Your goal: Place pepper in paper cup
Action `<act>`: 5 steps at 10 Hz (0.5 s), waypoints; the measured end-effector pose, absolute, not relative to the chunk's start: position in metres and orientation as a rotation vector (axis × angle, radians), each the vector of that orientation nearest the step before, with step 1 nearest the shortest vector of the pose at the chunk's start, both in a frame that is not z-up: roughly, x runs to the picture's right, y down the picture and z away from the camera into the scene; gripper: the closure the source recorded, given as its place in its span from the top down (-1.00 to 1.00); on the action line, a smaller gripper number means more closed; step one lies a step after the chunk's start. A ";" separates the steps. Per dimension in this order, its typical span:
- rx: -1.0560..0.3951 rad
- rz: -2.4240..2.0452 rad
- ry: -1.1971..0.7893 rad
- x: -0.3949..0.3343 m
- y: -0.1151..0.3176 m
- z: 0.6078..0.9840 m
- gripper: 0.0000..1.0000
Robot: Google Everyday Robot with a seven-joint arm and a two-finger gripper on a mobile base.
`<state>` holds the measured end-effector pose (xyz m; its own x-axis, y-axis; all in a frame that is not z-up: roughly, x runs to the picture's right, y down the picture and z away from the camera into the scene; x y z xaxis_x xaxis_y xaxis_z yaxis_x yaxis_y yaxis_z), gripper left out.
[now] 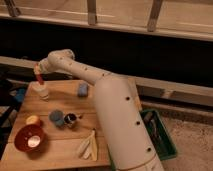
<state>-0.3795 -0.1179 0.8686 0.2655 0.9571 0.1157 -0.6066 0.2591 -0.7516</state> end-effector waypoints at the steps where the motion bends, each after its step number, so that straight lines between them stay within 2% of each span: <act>1: -0.664 1.176 -0.647 -0.376 -0.114 0.871 0.19; 3: -0.672 1.199 -0.652 -0.372 -0.106 0.875 0.54; 5: -0.675 1.228 -0.644 -0.368 -0.099 0.880 0.60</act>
